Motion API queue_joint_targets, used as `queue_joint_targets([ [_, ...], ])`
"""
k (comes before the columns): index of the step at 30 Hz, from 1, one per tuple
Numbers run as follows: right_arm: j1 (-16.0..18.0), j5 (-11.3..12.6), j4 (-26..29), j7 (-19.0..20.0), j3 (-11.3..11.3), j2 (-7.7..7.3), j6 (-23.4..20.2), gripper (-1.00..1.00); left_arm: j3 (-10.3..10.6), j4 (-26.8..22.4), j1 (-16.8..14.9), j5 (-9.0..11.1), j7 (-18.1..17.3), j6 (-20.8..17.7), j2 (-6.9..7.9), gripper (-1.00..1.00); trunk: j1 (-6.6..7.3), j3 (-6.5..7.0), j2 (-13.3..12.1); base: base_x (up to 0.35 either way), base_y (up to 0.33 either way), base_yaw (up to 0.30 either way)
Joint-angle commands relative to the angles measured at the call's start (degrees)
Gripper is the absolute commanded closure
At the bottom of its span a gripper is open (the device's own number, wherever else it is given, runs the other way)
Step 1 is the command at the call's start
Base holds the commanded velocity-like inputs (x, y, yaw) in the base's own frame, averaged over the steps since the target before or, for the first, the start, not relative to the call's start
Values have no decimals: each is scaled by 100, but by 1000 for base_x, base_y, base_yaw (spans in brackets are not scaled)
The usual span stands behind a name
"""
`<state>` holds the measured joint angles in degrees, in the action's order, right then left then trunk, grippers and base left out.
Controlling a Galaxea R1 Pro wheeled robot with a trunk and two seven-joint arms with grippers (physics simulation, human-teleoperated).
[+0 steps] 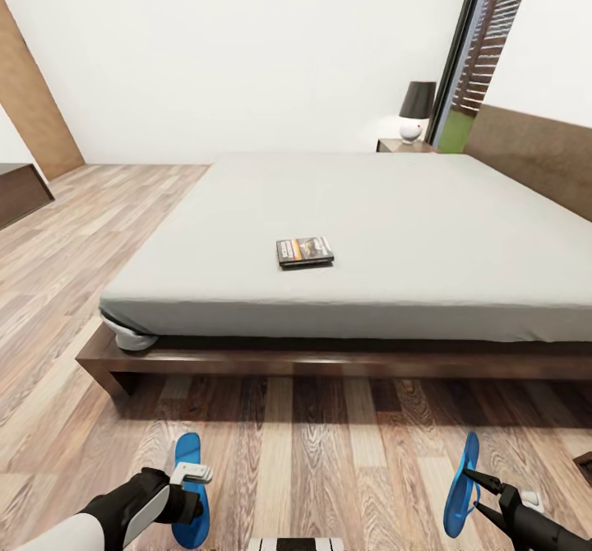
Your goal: In the bedroom, move the book from the bed onto either nightstand, and place the two sandals side by side next to the bed.
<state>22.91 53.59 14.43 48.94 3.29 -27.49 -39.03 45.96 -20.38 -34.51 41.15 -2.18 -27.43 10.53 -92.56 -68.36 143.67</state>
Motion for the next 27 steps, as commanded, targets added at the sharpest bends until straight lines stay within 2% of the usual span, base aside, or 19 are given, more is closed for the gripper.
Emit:
queue_joint_targets([
  [1,3,-6,1,10,39,1,-44,100,18,-10,-3,-2,51,-18,66,100,-1,-27,4,0,0,0],
  [4,3,-6,5,10,40,3,-44,100,7,-10,-15,1,259,-11,249,100,-9,-94,8,0,0,0],
  [11,3,-7,7,10,33,3,-44,100,-3,-10,-31,18,425,-11,475,100,-27,-249,17,0,0,0],
  [27,3,-3,7,15,40,0,-44,100,-35,-10,-38,20,429,9,469,100,-68,-603,38,0,0,0],
])
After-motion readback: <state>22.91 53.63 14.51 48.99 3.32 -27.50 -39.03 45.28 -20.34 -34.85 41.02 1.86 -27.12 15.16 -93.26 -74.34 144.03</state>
